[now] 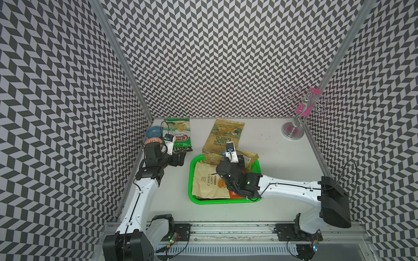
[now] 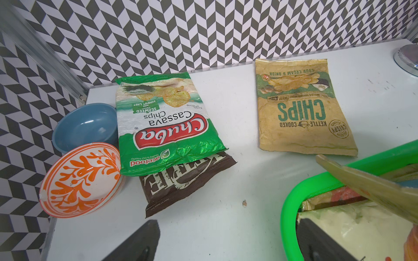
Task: Put the potato chips into the basket
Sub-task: Place the potato chip in the basket.
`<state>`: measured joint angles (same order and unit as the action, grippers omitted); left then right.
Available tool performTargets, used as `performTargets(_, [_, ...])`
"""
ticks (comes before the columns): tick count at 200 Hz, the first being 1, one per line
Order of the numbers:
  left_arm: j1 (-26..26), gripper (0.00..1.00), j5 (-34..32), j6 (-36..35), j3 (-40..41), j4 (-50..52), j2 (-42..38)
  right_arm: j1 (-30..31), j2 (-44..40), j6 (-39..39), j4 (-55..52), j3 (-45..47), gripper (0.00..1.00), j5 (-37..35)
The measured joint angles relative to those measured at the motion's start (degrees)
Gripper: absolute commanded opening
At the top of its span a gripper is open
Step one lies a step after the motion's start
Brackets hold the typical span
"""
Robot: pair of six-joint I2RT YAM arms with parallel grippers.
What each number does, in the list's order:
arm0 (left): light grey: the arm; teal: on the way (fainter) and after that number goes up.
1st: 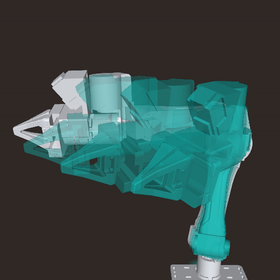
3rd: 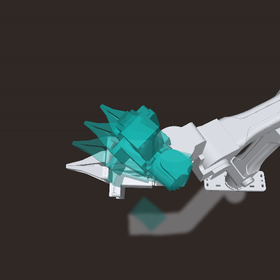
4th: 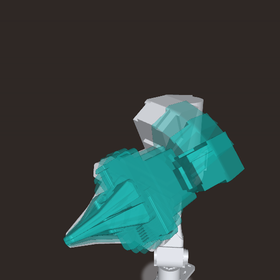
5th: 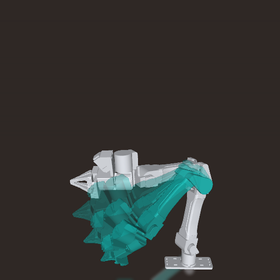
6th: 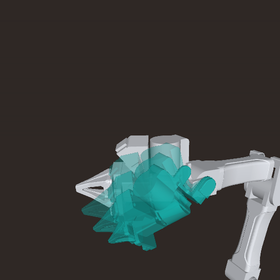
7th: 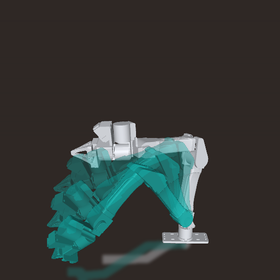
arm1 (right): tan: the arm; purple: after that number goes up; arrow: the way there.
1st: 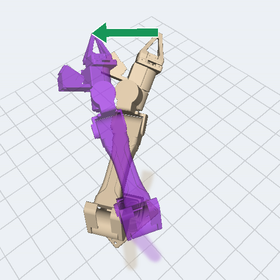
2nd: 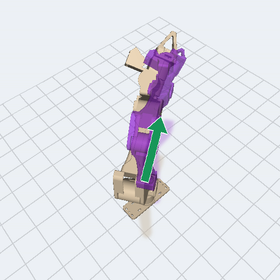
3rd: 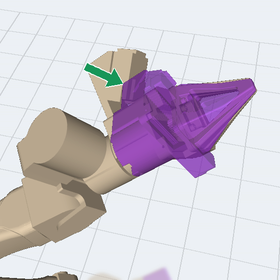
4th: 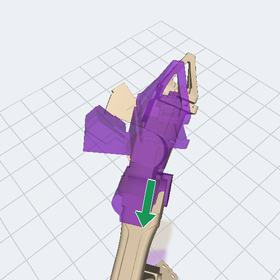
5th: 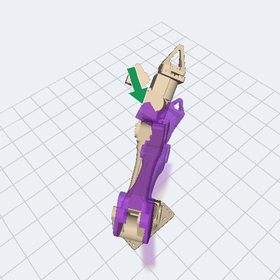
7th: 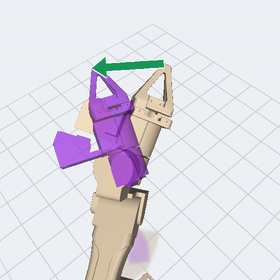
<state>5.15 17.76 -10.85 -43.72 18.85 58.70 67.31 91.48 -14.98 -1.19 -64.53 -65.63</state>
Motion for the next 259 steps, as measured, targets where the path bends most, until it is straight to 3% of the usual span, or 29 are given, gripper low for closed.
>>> performTargets(29, [0.0,0.99,0.0,0.0,0.0,0.0,0.0,0.0,0.2,-1.6,-1.8,0.0,0.02,1.5])
performTargets(72, [0.0,0.99,0.0,0.0,0.0,0.0,0.0,0.3,-1.3,-4.2,-7.5,-0.1,0.33,7.6])
performTargets(85, [0.0,0.99,0.0,0.0,0.0,0.0,0.0,0.5,-2.8,-4.6,-9.8,-0.7,0.50,10.5])
performTargets(96, [0.0,0.99,0.0,0.0,0.0,0.0,0.0,0.6,-4.1,-4.3,-11.4,-1.2,0.58,13.2])
performTargets(124, [0.0,0.99,0.1,0.0,0.0,0.0,0.0,0.8,-8.3,-1.8,-14.0,-1.7,0.63,21.6])
performTargets(167, [0.0,0.99,0.1,0.0,0.0,0.0,0.0,0.4,-19.6,2.8,-12.6,0.7,0.83,37.5])
performTargets(210, [0.0,0.99,0.1,0.0,0.0,0.0,0.0,-5.0,-26.9,2.0,-8.9,3.5,0.82,53.2])
performTargets(259, [0.0,0.99,0.1,0.0,0.0,0.0,0.0,-8.6,-17.8,-1.6,-7.7,3.5,0.78,69.2])
